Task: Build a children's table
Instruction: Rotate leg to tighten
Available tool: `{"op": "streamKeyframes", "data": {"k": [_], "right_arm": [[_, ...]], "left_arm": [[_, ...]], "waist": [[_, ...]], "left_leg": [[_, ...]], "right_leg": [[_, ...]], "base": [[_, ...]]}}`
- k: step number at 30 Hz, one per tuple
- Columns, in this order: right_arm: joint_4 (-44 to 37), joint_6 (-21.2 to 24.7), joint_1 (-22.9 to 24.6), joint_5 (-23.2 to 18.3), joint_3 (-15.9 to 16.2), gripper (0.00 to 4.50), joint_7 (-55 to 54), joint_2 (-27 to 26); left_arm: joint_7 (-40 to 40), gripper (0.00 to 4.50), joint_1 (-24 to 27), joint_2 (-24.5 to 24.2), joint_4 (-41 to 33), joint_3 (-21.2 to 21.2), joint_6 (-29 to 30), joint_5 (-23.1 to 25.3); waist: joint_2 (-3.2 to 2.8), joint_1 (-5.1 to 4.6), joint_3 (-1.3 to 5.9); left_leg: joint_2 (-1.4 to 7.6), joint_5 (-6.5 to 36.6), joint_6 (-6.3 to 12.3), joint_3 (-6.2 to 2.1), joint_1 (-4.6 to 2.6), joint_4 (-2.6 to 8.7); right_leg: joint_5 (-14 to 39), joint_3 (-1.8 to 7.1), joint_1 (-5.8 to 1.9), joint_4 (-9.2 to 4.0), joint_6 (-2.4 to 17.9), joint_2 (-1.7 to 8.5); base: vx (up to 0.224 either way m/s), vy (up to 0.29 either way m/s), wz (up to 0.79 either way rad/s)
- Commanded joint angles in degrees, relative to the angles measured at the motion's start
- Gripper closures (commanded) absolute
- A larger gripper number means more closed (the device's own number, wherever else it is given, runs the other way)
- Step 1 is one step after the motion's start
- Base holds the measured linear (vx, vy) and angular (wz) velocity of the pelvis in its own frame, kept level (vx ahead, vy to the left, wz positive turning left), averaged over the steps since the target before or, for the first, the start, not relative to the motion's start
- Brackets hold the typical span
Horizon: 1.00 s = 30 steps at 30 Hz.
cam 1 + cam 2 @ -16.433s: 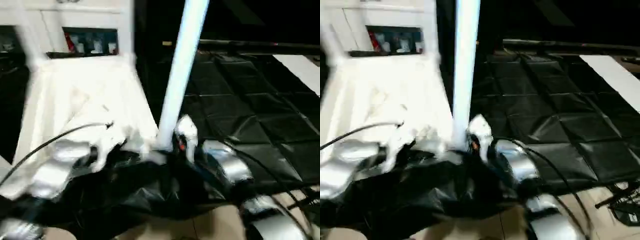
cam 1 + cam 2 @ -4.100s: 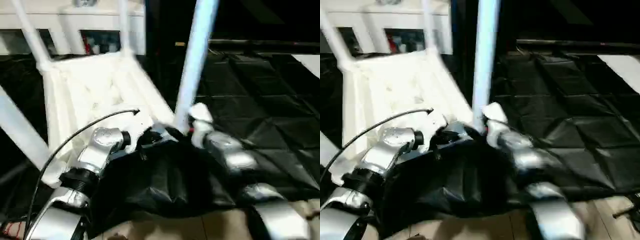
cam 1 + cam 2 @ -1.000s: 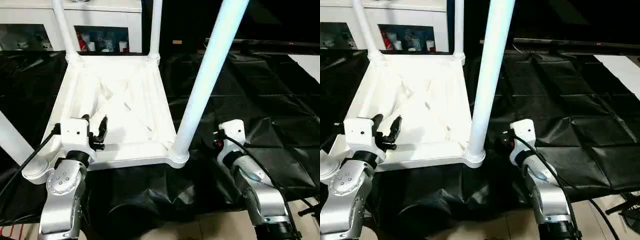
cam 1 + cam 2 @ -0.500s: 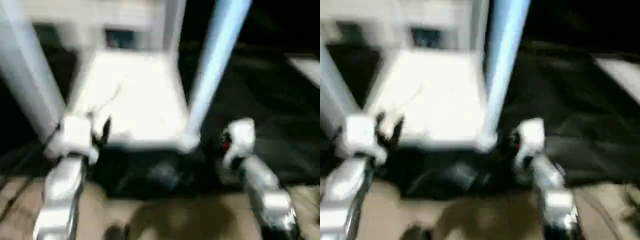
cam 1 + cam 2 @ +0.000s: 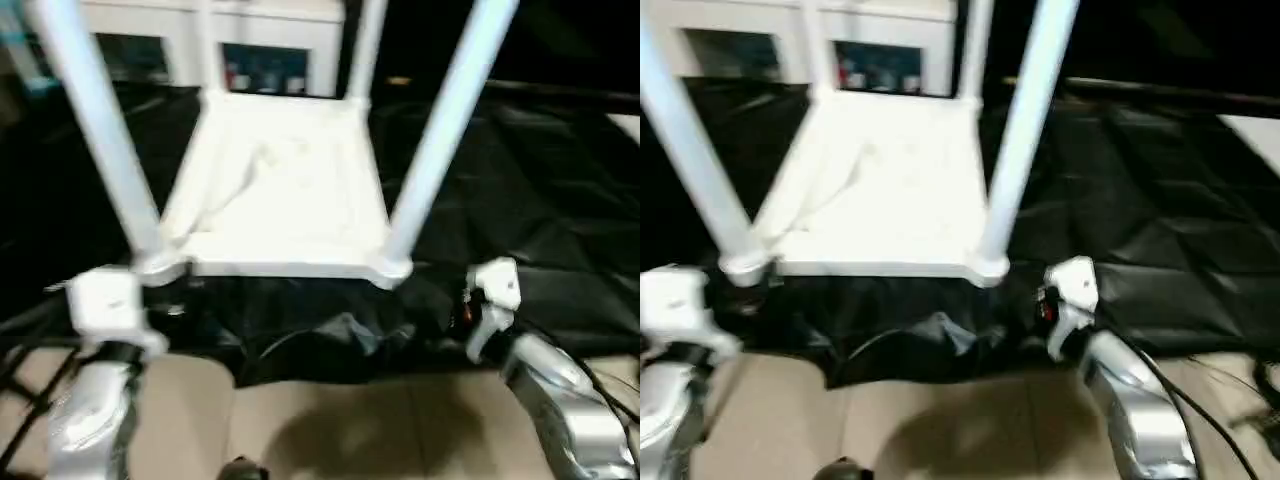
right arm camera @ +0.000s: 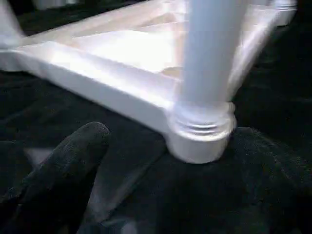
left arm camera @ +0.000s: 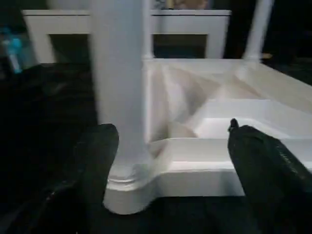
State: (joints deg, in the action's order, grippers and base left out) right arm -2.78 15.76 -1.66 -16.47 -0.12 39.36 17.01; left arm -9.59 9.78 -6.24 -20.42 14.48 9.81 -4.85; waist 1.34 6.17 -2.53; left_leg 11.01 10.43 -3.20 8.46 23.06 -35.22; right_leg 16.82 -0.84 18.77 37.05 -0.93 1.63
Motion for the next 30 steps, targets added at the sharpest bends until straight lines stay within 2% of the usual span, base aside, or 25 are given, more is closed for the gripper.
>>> {"op": "streamKeyframes", "data": {"k": [1, 2, 3, 6, 7, 8, 9, 10, 12, 14, 16, 17, 18, 19, 20, 23, 25, 28, 30], "right_arm": [[-2.5, 2.0, -0.7, -2.8, 1.5, 0.0, 4.2, 1.3], [-2.6, 2.4, -0.9, -3.3, 1.8, 0.0, 4.8, 1.3], [-2.6, 2.9, -1.3, -3.8, 2.4, 0.0, 6.0, 1.5], [-1.6, 3.5, -3.0, -3.8, 4.4, 0.0, 8.2, 2.2], [-1.6, 3.5, -3.0, -3.8, 4.4, 0.0, 8.2, 2.2], [0.1, 2.7, -4.8, -2.8, 5.5, 0.0, 9.1, 2.1], [1.0, 2.7, -5.8, -2.5, 5.8, 0.0, 9.1, 1.7], [2.1, 2.6, -6.9, -2.2, 6.1, 0.0, 8.9, 1.2], [3.8, 2.0, -8.6, -1.3, 6.8, 0.0, 8.5, 0.4], [5.1, 1.4, -9.9, -0.4, 7.8, 0.0, 8.4, -0.1], [6.1, 0.7, -11.1, 0.4, 9.0, 0.0, 8.3, -0.4], [6.8, 0.4, -11.8, 1.1, 10.0, 0.0, 8.4, -0.5], [6.8, 0.4, -11.8, 1.1, 10.0, 0.0, 8.4, -0.5], [7.1, 0.3, -12.1, 1.3, 10.4, 0.0, 8.5, -0.6], [7.5, 0.2, -12.4, 1.2, 10.6, 0.0, 8.9, -0.8], [8.6, -0.2, -13.1, 1.0, 10.9, 0.0, 9.8, -1.4], [9.1, -0.4, -13.5, 1.0, 11.1, 0.0, 10.0, -1.5], [10.9, -1.4, -14.9, 1.5, 11.4, 0.0, 10.3, -1.8], [11.3, -1.6, -15.3, 1.6, 11.5, 0.0, 10.3, -2.0]], "left_arm": [[1.1, 0.08, -1.2, -0.2, 0.7, 0.5, 2.2, -0.6], [1.0, 0.08, -1.6, -0.5, 1.0, 0.4, 2.3, -0.6], [1.1, 0.04, -2.5, -0.8, 1.7, 0.5, 2.8, -0.6], [0.7, 0.04, -4.6, -1.6, 3.7, 0.5, 4.3, -1.4], [0.7, 0.04, -4.6, -1.6, 3.7, 0.5, 4.3, -1.4], [0.0, 0.04, -6.1, -2.3, 6.1, 0.1, 4.8, -1.6], [-0.2, 0.04, -7.0, -2.6, 7.5, 0.0, 5.0, -1.5], [-0.3, 0.04, -8.5, -2.9, 9.5, 0.1, 4.7, -1.5], [0.5, 0.04, -11.6, -3.6, 13.8, 0.7, 4.6, -0.8], [2.0, 0.04, -14.5, -4.3, 17.7, 1.5, 5.2, -0.3], [2.7, 0.04, -17.0, -5.2, 21.3, 1.8, 5.9, -0.1], [3.7, 0.04, -18.6, -5.8, 23.3, 1.8, 6.0, 0.4], [3.7, 0.04, -18.6, -5.8, 23.3, 1.8, 6.0, 0.4], [4.1, 0.04, -19.2, -5.8, 23.9, 2.1, 5.7, 0.3], [5.0, 0.04, -19.9, -5.8, 24.5, 2.4, 6.1, 0.6], [5.5, 0.04, -21.8, -5.5, 26.7, 2.7, 5.0, -0.1], [4.9, 0.04, -22.8, -5.3, 27.9, 2.6, 3.9, -0.7], [5.3, 0.04, -25.9, -6.1, 31.7, 2.5, 2.5, -0.6], [5.7, 0.04, -26.8, -6.3, 32.6, 2.7, 2.5, -0.7]], "waist": [[0.3, -0.34, 2.25], [0.04, -0.26, 2.3], [0.04, -0.5, 1.83], [0.3, -0.55, 1.6], [0.44, -0.6, 1.47], [1.01, -0.71, 1.44], [1.2, -0.54, 1.76], [1.08, -0.55, 1.88], [1.03, -0.49, 2.0], [1.07, -0.38, 2.49], [1.29, -0.26, 2.59], [1.08, -0.04, 2.83], [1.23, 0.05, 2.97], [1.23, 0.05, 2.97], [1.17, 0.13, 3.03], [1.17, 0.33, 3.08], [1.38, 0.51, 3.03], [1.26, 0.46, 2.83], [1.23, 0.47, 2.87]], "left_leg": [[2.62, 13.1, -0.11, -1.3, -1.72, 5.62], [2.63, 13.6, -0.12, -1.23, -1.98, 5.61], [2.66, 16.6, -1.02, -1.1, -2.22, 5.96], [2.55, 19.7, -2.47, -0.98, -2.4, 6.1], [2.47, 20.6, -2.81, -0.98, -2.49, 6.15], [2.37, 20.9, -3.11, -0.9, -2.37, 6.3], [2.38, 19.2, -2.86, -0.84, -2.45, 6.32], [2.47, 17.6, -2.62, -0.72, -2.65, 6.17], [2.43, 16.1, -2.69, -0.52, -2.68, 6.1], [2.52, 13.0, -2.6, -0.54, -2.6, 5.94], [2.42, 11.5, -2.02, -0.4, -2.64, 5.74], [2.33, 9.8, -1.67, -0.36, -2.62, 5.5], [2.42, 8.1, -1.27, -0.33, -2.44, 5.38], [2.42, 8.1, -1.27, -0.33, -2.44, 5.38], [2.44, 7.1, -0.76, -0.24, -2.51, 5.2], [2.44, 7.3, -0.4, -0.09, -2.56, 5.12], [2.57, 7.6, -0.23, -0.13, -2.58, 5.21], [2.68, 10.1, -1.15, -0.18, -2.68, 5.58], [2.7, 10.6, -1.59, -0.18, -2.74, 5.6]], "right_leg": [[-5.1, 1.58, -0.65, -4.76, 6.9, 5.46], [-3.4, 1.64, -0.37, -4.99, 7.0, 5.51], [3.4, 1.85, 0.34, -5.66, 7.2, 5.64], [10.8, 2.07, 0.78, -6.31, 6.9, 5.86], [12.7, 2.09, 0.92, -6.44, 6.8, 5.89], [14.9, 2.05, 0.75, -6.56, 6.5, 5.95], [14.4, 2.04, 0.67, -6.52, 6.2, 6.13], [11.5, 2.13, 1.01, -6.35, 6.7, 6.07], [8.0, 2.09, 1.08, -6.04, 7.1, 5.91], [1.2, 1.9, 0.65, -5.3, 7.5, 5.81], [-2.8, 1.81, 0.56, -4.95, 7.9, 5.7], [-5.5, 1.79, 0.35, -4.64, 8.0, 5.72], [-8.5, 1.78, 0.12, -4.4, 8.1, 5.8], [-8.5, 1.78, 0.12, -4.4, 8.1, 5.8], [-12.0, 1.69, 0.11, -4.14, 8.6, 5.7], [-12.8, 1.68, 0.07, -4.12, 9.2, 5.71], [-12.1, 1.69, -0.03, -4.16, 9.4, 5.9], [-7.7, 1.68, 0.13, -4.48, 9.5, 5.94], [-6.8, 1.73, 0.16, -4.51, 9.4, 6.02]], "base": [[0.0, 0.0, 0.0], [0.0, 0.0, 0.0], [0.0, 0.0, 0.0], [-0.037, 0.003, -0.03], [0.0, 0.0, 0.0], [0.0, 0.0, 0.0], [0.0, 0.0, 0.0], [0.0, 0.0, 0.0], [0.0, 0.0, 0.0], [0.0, 0.0, 0.0], [0.0, 0.0, 0.0], [0.0, 0.0, 0.0], [0.0, 0.0, 0.0], [0.0, 0.0, 0.0], [0.0, 0.0, 0.0], [0.0, 0.0, 0.0], [0.0, 0.0, 0.0], [0.0, 0.0, 0.0], [0.0, 0.0, 0.0]]}}
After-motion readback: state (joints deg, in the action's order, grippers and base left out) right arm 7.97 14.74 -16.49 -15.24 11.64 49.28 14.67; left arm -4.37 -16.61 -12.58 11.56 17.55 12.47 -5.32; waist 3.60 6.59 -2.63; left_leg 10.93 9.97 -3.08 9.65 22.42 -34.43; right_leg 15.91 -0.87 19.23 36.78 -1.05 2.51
